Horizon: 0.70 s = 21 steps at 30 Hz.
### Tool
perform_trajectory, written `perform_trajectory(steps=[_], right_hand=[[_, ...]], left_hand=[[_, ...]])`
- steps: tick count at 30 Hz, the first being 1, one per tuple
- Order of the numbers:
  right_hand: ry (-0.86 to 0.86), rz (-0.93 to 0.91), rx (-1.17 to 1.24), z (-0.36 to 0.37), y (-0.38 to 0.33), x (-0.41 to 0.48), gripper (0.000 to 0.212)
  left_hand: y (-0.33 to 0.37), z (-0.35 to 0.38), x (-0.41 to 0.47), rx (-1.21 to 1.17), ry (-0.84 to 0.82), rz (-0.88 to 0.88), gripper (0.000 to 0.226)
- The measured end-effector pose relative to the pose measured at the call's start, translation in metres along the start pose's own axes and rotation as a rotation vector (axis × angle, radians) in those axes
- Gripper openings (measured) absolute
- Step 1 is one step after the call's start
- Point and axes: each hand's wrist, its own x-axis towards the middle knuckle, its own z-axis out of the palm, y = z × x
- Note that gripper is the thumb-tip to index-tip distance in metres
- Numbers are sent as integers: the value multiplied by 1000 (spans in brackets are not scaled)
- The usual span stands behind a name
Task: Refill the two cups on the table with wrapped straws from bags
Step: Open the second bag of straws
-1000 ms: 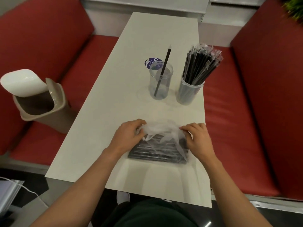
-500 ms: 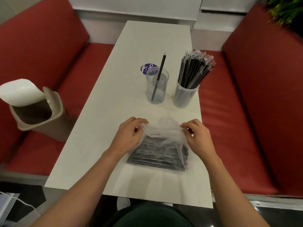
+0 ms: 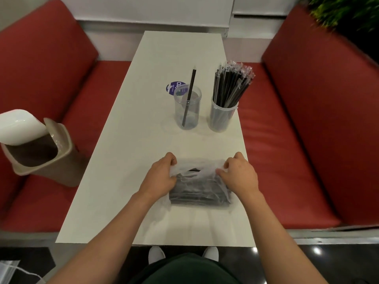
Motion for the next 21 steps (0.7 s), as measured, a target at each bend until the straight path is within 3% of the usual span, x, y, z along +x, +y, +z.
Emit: perform_trajectory(steps=[2,5,8,11,13,17,21], right_hand=[[27,32,-6,-1,-9,-3,18],[17,70,38,-1,-13,-5,32],[-5,184,137,3,-25,-6,27],[-80,247,76,9,-38,-4,77],[-122,232,-13,14,-42,-3,88],[-192,169,20,22,-43,0,78],[-113,134,-13,24,-46,-4,42]], left_hand=[[-1,-5,-1,57,6,6,32],[-8,-10,-1,284,61,23,28],[-11,-13,0,409,115,-11,22],[-9,-15,3,492,149,-57,40],[-5,-17,8,477,57,-133,64],[4,-14,18,399,-82,-242,89],[8,-8,25,362,-186,-272,72]])
